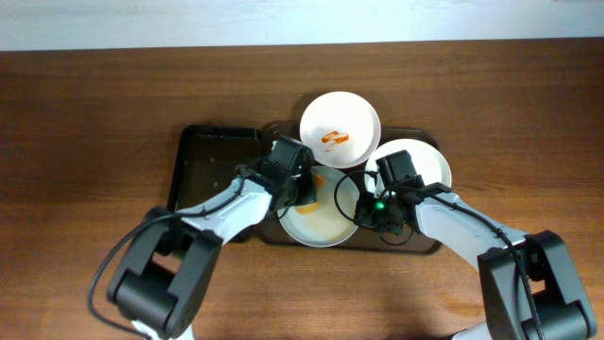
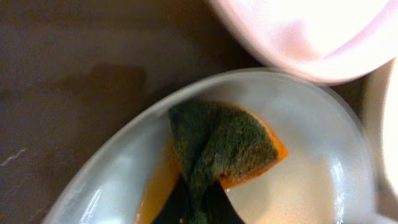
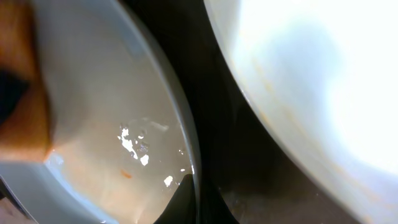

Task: Clean dirty plates on tray and stack at the side
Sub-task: 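Scrub the right-held plate with the sponge in the left gripper, then carry the cleaned plate with the right gripper to the table's right side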

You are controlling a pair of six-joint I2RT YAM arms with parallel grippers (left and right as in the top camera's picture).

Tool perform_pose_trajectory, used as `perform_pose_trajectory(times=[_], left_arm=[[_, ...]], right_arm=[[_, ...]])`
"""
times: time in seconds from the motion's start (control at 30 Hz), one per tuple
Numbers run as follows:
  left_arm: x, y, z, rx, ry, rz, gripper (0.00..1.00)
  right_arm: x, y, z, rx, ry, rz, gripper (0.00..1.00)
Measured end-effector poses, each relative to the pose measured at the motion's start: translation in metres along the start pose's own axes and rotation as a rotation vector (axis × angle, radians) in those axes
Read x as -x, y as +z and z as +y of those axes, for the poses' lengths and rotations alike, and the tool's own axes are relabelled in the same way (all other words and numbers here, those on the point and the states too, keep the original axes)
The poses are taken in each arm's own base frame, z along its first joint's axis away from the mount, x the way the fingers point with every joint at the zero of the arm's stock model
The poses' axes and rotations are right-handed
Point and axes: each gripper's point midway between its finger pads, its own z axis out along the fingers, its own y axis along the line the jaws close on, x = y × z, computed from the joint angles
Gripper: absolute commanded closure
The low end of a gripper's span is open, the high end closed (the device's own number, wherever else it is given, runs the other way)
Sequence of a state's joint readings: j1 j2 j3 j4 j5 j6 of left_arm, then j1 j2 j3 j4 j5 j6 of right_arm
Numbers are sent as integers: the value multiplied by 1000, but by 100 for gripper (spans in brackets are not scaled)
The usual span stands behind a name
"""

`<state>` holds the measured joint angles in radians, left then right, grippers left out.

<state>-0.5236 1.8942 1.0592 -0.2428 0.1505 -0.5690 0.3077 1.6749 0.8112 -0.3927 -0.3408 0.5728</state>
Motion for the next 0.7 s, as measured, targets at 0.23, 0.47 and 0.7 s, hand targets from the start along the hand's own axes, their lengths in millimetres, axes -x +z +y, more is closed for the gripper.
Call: perform_pose_trajectory(times=[0.23,0.47,0.7], left_arm=[[20,-109,25,137,107,-145,100],[54,-134,99,247,-55,-223,100],[36,-93,145,332,-70,-75,100]], right_arm=[[-4,-4,-1,-24,-33,33,96],[17,-66,1,-279,-244,-97,96],[48,-130,57,-707,-564,-500,96]])
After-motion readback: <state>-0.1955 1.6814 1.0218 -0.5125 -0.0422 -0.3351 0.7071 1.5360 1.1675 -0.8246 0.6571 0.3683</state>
